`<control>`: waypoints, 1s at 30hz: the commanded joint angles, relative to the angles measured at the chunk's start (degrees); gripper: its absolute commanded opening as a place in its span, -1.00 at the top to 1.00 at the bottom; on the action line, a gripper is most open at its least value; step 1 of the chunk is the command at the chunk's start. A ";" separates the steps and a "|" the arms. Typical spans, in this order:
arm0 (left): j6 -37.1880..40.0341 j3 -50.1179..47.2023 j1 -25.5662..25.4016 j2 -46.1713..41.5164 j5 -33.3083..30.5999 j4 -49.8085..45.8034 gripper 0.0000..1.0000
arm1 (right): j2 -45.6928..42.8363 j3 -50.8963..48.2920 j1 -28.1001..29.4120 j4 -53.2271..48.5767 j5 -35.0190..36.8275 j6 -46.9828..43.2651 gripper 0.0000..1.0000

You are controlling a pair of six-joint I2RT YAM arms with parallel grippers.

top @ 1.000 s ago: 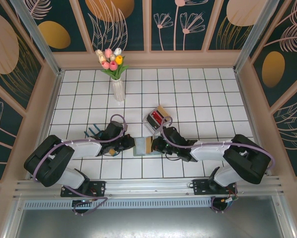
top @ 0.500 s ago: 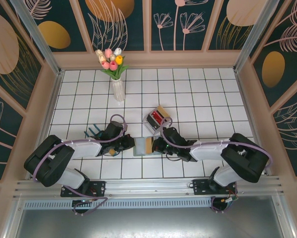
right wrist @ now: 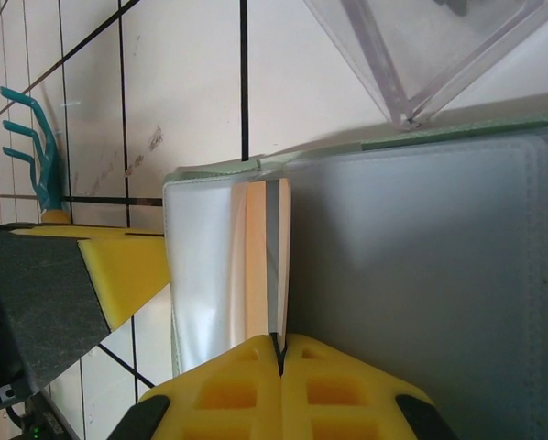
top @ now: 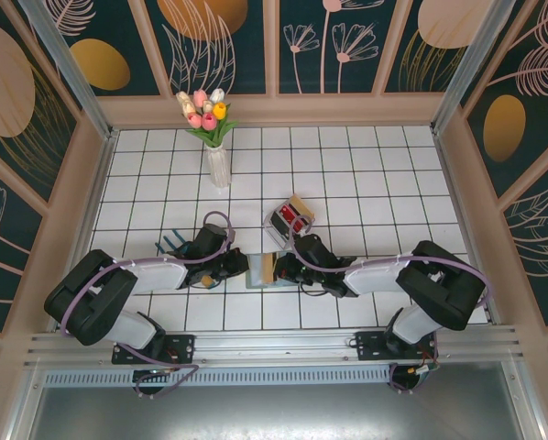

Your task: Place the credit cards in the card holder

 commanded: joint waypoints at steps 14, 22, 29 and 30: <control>-0.33 -1.32 -0.35 -0.82 -1.69 -2.78 0.78 | 3.51 4.37 0.65 -7.58 -2.12 -1.08 0.81; -0.46 -1.42 -0.40 -0.47 -1.29 -2.15 0.79 | 1.22 4.65 -0.14 -12.54 -1.49 -2.68 0.65; -0.36 -1.33 -0.30 -0.38 -0.90 -2.15 0.78 | 3.48 7.23 -0.03 -14.57 -1.76 -2.65 0.43; -0.36 -1.37 -0.35 -0.51 -0.90 -2.17 0.78 | 3.36 7.84 -0.04 -16.00 -1.30 -3.10 0.42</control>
